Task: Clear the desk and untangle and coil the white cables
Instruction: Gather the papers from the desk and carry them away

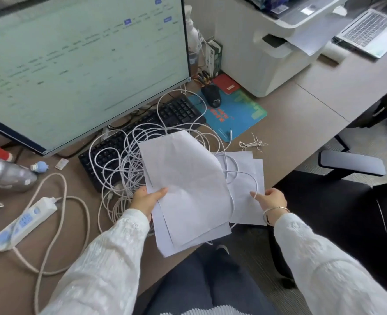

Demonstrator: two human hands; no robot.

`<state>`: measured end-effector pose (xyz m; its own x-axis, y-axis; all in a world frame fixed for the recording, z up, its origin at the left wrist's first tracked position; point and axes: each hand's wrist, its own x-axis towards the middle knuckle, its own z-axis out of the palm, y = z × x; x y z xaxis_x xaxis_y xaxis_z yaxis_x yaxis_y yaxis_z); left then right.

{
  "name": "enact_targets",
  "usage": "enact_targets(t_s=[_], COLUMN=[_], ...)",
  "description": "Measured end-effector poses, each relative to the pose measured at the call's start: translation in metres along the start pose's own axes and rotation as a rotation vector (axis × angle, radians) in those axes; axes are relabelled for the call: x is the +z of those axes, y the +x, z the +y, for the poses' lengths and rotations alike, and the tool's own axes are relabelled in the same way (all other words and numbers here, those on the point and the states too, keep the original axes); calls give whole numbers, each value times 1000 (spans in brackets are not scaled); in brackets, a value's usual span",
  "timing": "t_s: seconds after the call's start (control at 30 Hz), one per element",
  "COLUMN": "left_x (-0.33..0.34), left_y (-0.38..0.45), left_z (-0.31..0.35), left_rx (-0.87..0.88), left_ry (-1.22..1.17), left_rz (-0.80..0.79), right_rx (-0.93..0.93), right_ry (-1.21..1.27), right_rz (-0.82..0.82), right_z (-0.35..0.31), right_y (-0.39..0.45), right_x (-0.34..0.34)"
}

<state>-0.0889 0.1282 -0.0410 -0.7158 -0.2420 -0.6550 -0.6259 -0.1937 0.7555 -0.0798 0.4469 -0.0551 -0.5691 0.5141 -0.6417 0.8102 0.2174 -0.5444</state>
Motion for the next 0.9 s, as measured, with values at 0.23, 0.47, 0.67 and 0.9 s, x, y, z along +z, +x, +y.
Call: enact_targets(t_s=[0.23, 0.47, 0.67, 0.9], left_x=[9, 13, 10, 19], left_y=[-3, -2, 7, 3], left_z=[20, 20, 11, 10], left_rx=[63, 82, 60, 95], left_ry=[8, 36, 124, 256], left_rz=[-49, 37, 100, 119], right_rx=[-225, -428, -523, -580], right_ry=[-48, -75, -50, -45], right_rz=[-66, 36, 141, 182], right_z=[-11, -21, -42, -54], right_y=[2, -4, -12, -33], right_x=[-19, -39, -68, -81])
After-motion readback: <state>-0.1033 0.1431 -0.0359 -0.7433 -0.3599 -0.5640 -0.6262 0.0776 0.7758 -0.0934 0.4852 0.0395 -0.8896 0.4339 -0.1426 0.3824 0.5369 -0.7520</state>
